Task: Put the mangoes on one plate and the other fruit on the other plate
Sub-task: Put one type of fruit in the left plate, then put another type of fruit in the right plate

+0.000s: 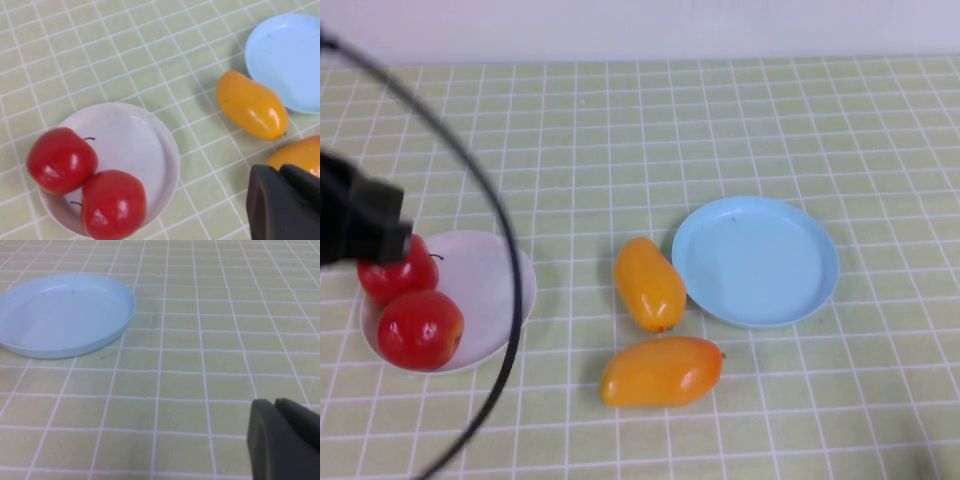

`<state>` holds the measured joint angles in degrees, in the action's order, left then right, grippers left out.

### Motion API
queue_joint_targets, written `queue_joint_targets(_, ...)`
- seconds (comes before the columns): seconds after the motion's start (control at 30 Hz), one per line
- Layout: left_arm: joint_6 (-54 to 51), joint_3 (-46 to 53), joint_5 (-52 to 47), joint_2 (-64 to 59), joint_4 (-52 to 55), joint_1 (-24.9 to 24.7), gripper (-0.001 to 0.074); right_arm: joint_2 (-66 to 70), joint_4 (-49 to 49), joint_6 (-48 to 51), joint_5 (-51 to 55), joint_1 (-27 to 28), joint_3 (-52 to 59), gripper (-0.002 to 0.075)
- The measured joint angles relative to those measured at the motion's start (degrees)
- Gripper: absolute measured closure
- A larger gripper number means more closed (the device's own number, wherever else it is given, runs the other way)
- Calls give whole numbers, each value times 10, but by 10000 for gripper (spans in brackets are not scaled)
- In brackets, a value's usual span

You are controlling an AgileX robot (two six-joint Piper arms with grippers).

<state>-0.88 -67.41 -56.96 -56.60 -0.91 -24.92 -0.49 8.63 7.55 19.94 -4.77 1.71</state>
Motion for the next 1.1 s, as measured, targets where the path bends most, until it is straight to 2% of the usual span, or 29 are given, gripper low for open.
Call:
queue_joint_targets(0.3,-2,248,156,220,6,0,731,0,0,0,0,0,0,742)
queue_joint_targets(0.47,4,289,203,280,9,0,731,0,0,0,0,0,0,742)
queue_joint_targets(0.7,12,312,261,290,5,0,731,0,0,0,0,0,0,742)
queue_joint_targets(1.1,2,512,609,327,21,-1,731,0,0,0,0,0,0,742)
